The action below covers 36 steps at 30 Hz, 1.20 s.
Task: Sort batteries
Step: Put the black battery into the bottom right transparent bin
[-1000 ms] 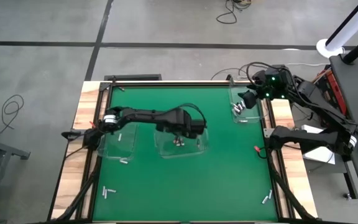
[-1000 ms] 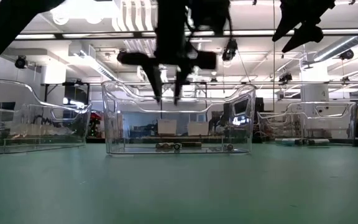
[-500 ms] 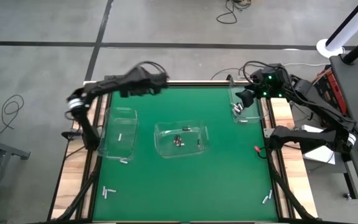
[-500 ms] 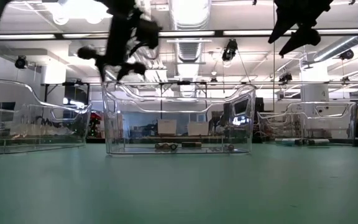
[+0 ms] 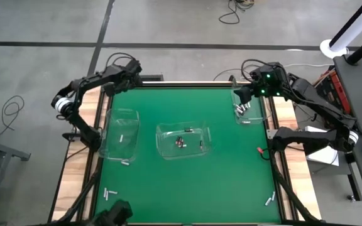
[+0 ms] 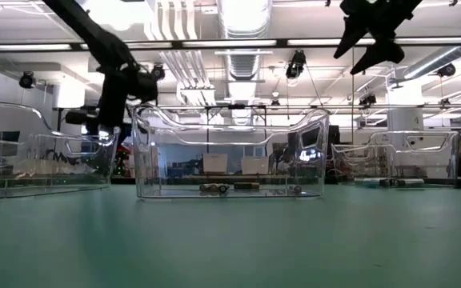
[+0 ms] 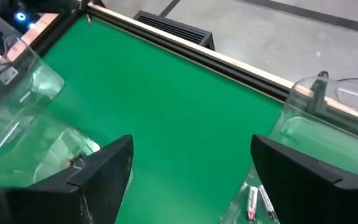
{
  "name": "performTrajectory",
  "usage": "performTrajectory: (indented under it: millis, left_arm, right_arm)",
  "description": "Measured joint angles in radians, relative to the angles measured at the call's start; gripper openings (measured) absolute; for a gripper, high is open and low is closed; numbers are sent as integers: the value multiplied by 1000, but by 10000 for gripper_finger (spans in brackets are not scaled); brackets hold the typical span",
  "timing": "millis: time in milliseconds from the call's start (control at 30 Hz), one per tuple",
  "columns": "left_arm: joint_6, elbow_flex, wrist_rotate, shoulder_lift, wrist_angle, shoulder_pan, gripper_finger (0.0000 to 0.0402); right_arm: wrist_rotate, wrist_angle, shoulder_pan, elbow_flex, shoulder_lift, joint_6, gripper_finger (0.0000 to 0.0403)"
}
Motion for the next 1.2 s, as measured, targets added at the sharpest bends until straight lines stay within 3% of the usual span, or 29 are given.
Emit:
performTrajectory:
  millis: [267, 500, 900, 1200]
  left_arm:
    - [81, 57, 106, 135, 13, 148, 160]
    - [135, 117, 123, 214, 23, 184, 160]
    - [117, 147, 192, 296, 61, 227, 159]
    - [15, 139, 267, 327, 57, 269, 155]
  right_arm:
    - [0, 40, 0, 0, 69, 45, 318]
    - [1, 41, 0, 0, 99, 64, 321]
    - [1, 37, 0, 1, 96, 85, 306]
    - [0, 37, 0, 1, 96, 106, 317]
